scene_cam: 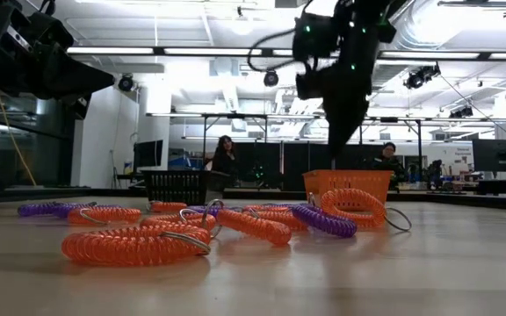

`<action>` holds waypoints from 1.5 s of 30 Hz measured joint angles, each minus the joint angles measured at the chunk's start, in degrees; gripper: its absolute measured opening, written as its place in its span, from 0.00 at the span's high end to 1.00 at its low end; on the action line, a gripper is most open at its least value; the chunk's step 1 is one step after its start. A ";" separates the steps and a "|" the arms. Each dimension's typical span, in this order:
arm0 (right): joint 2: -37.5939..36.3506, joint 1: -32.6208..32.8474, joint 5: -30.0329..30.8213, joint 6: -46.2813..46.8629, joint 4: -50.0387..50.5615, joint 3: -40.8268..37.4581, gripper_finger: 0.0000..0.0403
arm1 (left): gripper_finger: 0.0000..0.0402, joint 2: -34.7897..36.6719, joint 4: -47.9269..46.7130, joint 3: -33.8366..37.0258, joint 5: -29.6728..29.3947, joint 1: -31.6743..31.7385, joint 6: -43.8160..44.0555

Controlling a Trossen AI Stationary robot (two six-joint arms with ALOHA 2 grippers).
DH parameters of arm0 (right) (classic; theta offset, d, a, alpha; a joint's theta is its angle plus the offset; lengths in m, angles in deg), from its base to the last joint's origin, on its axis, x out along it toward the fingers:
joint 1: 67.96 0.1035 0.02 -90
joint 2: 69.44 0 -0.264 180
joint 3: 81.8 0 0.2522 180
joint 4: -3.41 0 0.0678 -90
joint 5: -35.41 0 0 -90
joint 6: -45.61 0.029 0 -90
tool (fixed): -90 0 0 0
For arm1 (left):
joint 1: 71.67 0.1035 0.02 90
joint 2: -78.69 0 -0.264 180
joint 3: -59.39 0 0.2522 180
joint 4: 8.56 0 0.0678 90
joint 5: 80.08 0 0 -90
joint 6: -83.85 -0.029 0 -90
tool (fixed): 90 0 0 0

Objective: Sort spring keychains into baskets
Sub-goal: Put the violet spring keychain into the orange basket

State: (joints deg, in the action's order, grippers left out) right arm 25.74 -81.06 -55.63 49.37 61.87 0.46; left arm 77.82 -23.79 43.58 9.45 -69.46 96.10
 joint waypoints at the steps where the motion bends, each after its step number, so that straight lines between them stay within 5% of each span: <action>1: 0.04 0.42 -0.42 -1.42 -0.04 0.56 0.65 | 1.00 0.01 0.00 0.01 0.00 0.02 0.02; 21: 18.32 5.27 -5.36 -19.41 8.39 23.01 0.63 | 1.00 0.01 0.00 -0.01 0.00 0.00 0.00; 38: 20.23 9.68 1.72 -26.86 -0.16 16.54 0.64 | 1.00 0.01 0.00 0.01 0.00 0.02 0.02; 45: 21.56 9.63 -1.53 -25.30 -1.65 16.52 0.65 | 1.00 0.00 0.00 0.00 0.00 0.02 0.00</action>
State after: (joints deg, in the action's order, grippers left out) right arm 47.30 -71.43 -57.16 24.07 60.22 16.98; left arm 77.82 -23.79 43.58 9.45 -69.44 96.10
